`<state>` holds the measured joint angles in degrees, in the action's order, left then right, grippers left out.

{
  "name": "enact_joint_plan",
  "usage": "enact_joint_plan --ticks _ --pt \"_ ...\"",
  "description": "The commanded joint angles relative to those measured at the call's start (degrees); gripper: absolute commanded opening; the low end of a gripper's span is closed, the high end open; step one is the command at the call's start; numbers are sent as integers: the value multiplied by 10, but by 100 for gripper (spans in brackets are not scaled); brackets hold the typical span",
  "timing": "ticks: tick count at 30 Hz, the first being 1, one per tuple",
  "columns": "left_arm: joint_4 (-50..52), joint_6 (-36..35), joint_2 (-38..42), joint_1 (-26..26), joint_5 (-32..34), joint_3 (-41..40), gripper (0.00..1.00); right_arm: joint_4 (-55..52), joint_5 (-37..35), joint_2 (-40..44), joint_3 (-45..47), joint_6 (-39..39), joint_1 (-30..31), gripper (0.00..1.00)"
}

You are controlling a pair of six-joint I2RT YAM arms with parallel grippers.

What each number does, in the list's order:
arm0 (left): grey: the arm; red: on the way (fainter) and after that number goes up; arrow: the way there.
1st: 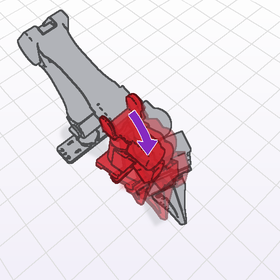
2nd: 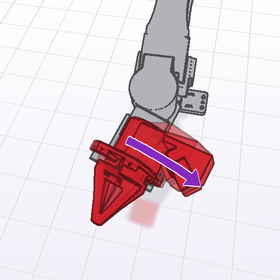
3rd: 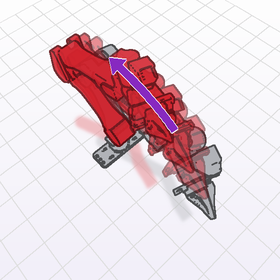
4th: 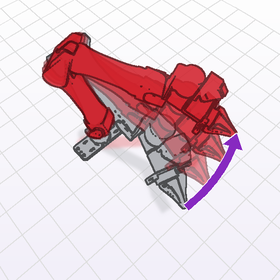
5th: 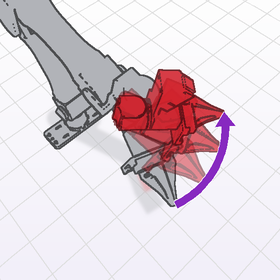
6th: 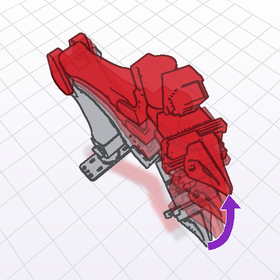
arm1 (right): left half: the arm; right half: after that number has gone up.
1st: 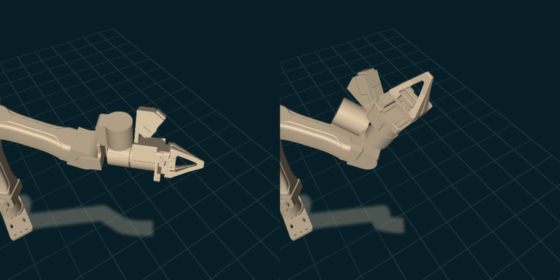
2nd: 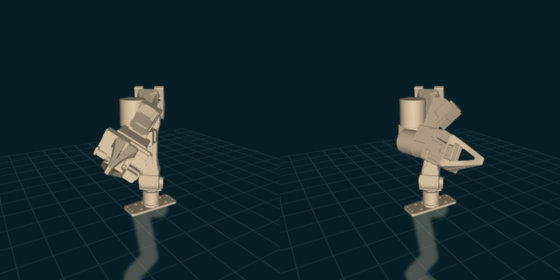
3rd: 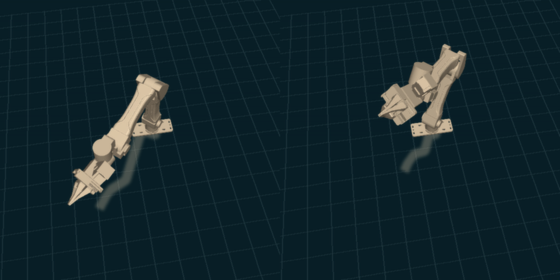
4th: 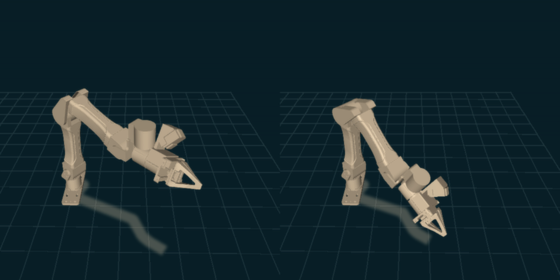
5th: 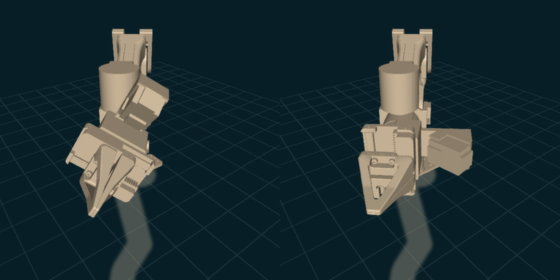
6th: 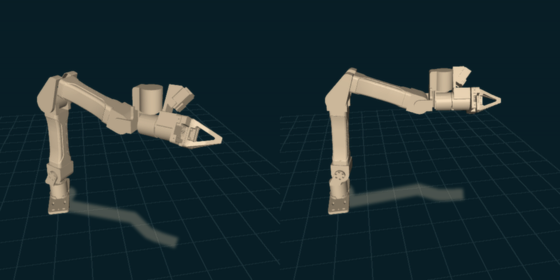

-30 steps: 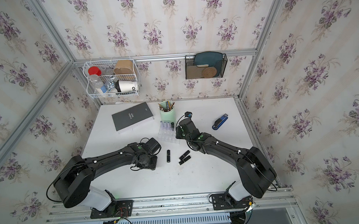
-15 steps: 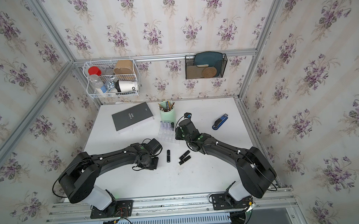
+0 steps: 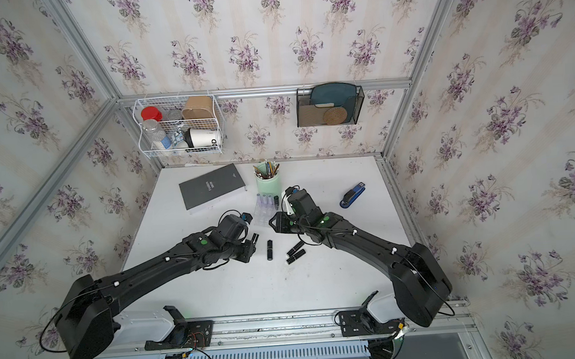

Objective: Arrange the lipsticks in the organizer
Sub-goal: Pick up the lipstick at the center of the board.

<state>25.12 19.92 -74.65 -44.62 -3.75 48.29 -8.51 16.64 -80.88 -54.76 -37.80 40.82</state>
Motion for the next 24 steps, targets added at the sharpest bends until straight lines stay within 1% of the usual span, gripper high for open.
enact_joint_plan --ticks 1,3,6,8,11,18,20,22,24 --pt "-105 -39 14 1 -49 -7 10 -20 80 6 -7 -17 0 49" --pt "-126 -48 16 1 -73 -7 10 -19 93 2 -14 -21 0 50" --pt "-144 -55 18 1 -90 -6 8 -8 109 -8 -19 -27 0 50" --pt "-155 -56 23 2 -96 -8 7 7 123 -19 -19 -36 0 49" --pt "-167 -57 31 1 -101 -13 6 18 126 -27 -20 -40 0 46" --pt "-169 -60 31 1 -103 -12 4 22 115 -43 -26 -47 0 36" --pt "-173 -58 28 1 -103 -11 5 23 113 -46 -28 -49 0 32" --pt "-173 -57 25 1 -99 -9 5 26 113 -49 -29 -50 0 28" --pt "-171 -54 23 1 -94 -4 9 27 109 -50 -29 -52 0 26"
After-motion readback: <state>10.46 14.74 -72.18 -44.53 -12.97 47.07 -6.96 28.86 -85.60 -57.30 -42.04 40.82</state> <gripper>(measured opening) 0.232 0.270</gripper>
